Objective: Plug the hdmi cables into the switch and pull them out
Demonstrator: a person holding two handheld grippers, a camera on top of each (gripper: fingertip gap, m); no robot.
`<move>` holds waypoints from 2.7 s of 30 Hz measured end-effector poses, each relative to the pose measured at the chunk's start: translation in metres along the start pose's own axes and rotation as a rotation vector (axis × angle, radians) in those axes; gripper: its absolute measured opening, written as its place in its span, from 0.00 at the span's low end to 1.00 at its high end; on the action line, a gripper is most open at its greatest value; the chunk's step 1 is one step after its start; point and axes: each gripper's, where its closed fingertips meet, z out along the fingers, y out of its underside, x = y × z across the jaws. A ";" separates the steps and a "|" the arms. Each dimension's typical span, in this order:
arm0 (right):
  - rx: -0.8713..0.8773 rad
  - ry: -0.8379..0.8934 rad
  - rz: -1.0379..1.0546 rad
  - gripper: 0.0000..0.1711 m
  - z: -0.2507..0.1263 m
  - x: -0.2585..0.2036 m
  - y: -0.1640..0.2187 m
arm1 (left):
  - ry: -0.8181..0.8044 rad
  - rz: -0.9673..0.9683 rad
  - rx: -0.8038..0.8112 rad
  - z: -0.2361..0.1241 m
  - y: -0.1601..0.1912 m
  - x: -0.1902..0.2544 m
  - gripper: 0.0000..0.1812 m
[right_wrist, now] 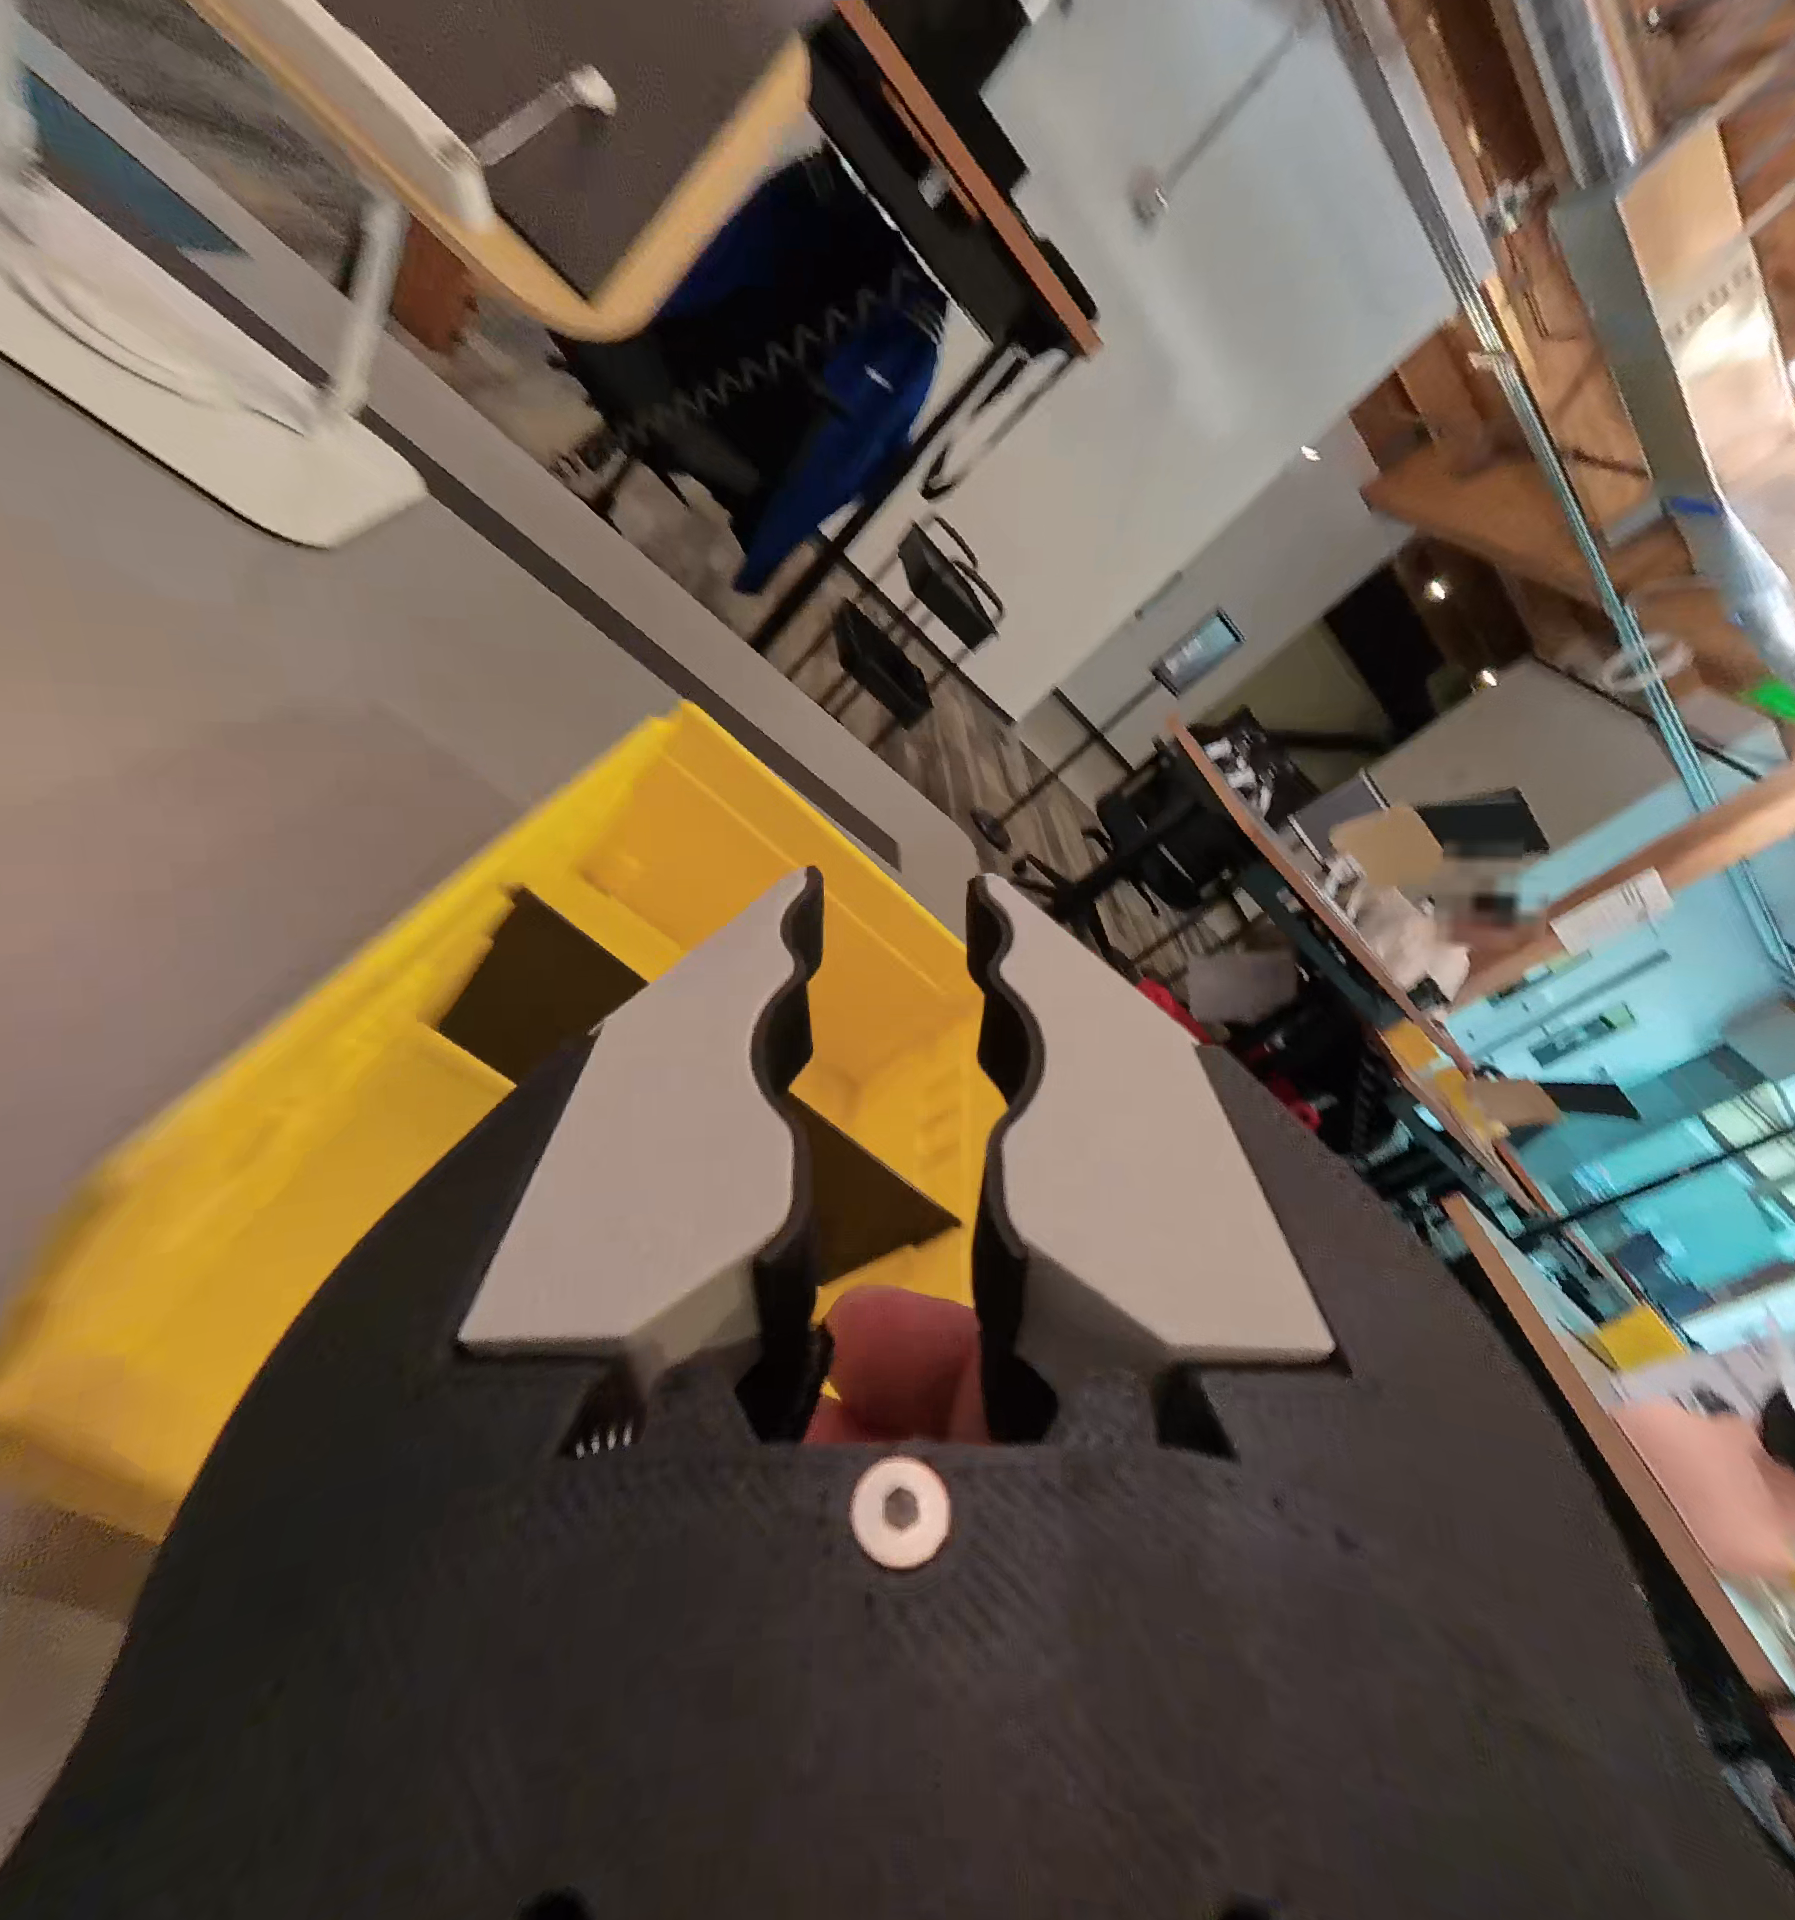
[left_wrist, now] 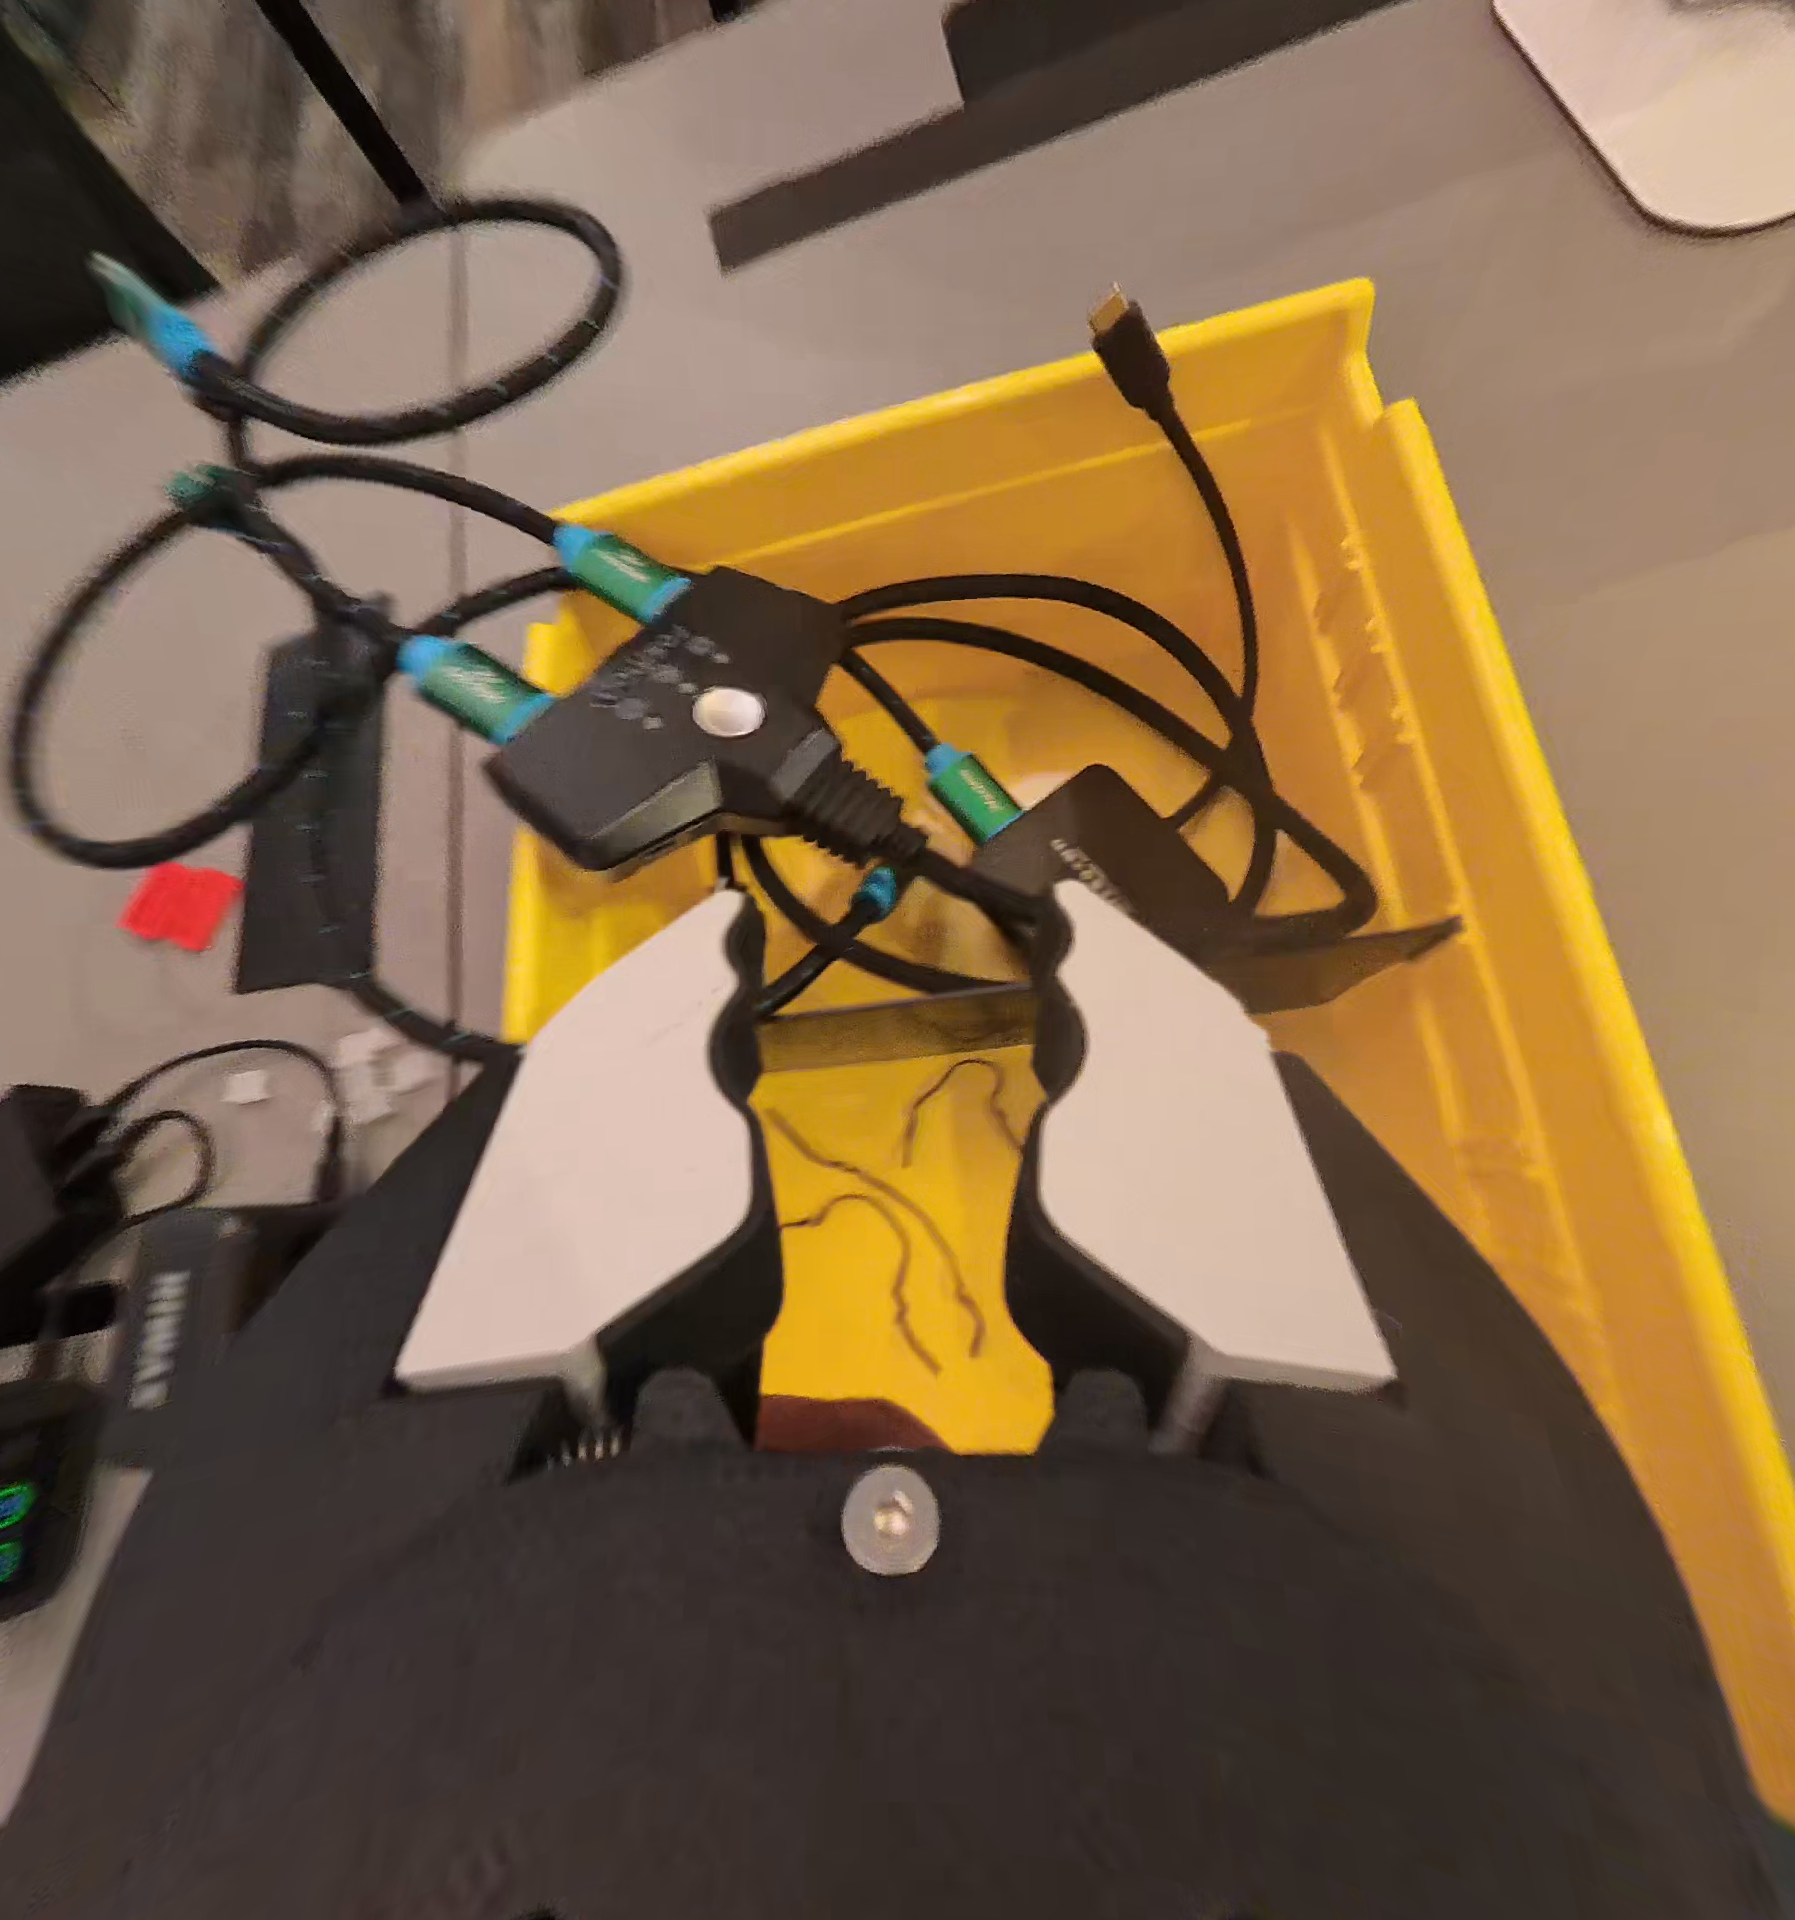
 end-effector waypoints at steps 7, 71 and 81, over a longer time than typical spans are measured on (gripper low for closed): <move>0.125 -0.156 0.028 0.14 -0.002 -0.063 -0.042 | 0.059 -0.128 -0.185 0.047 0.019 0.008 0.26; 0.316 -0.498 0.060 0.09 -0.024 -0.178 -0.111 | 0.346 0.368 0.427 -0.130 -0.187 0.151 0.00; 0.277 -0.694 0.045 0.11 -0.025 -0.239 -0.110 | 0.267 0.697 -0.153 0.034 -0.013 0.238 0.31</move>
